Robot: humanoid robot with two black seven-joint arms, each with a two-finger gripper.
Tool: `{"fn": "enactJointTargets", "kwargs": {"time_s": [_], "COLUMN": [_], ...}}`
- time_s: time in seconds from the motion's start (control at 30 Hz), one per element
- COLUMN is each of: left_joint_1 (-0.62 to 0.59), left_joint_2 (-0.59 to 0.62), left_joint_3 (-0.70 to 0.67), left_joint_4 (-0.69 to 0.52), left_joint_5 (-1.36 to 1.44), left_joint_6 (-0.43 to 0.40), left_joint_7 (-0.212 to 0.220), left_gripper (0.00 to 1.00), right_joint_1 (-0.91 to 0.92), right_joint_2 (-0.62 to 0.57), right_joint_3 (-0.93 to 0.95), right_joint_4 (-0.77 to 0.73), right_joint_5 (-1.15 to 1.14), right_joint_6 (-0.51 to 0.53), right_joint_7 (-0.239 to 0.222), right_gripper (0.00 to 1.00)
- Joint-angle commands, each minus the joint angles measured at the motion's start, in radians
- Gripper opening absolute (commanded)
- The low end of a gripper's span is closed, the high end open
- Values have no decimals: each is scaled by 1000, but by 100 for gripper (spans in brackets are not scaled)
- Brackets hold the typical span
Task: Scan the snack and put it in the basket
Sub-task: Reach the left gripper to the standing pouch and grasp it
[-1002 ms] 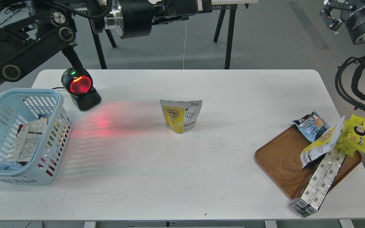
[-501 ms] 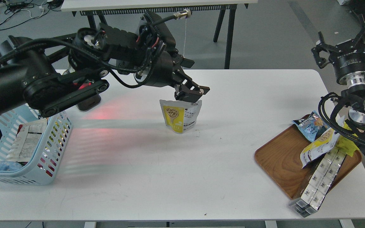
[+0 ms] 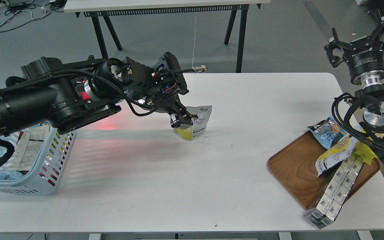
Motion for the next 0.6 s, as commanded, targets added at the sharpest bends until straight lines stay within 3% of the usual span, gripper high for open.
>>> {"fn": "enactJointTargets", "kwargs": {"time_s": [0.0, 0.13, 0.37, 0.57], "left_joint_1": [4, 18, 17, 18], "left_joint_2": [-38, -61, -63, -69], "left_joint_3": [10, 10, 24, 24], "left_joint_4": [44, 90, 110, 125], "left_joint_5": [0, 0, 0, 0], "left_joint_6": [0, 0, 0, 0], "left_joint_7": [4, 4, -1, -15], "left_gripper": [72, 63, 33, 24], "right_joint_1": [1, 1, -3, -1], "right_joint_2": [4, 4, 2, 2], "right_joint_3": [2, 2, 20, 20], "right_joint_4": [0, 0, 0, 1], "right_joint_5": [-1, 1, 1, -1], "right_joint_6": [0, 0, 0, 0], "right_joint_7": [0, 0, 2, 2], "right_gripper": [99, 99, 99, 99]}}
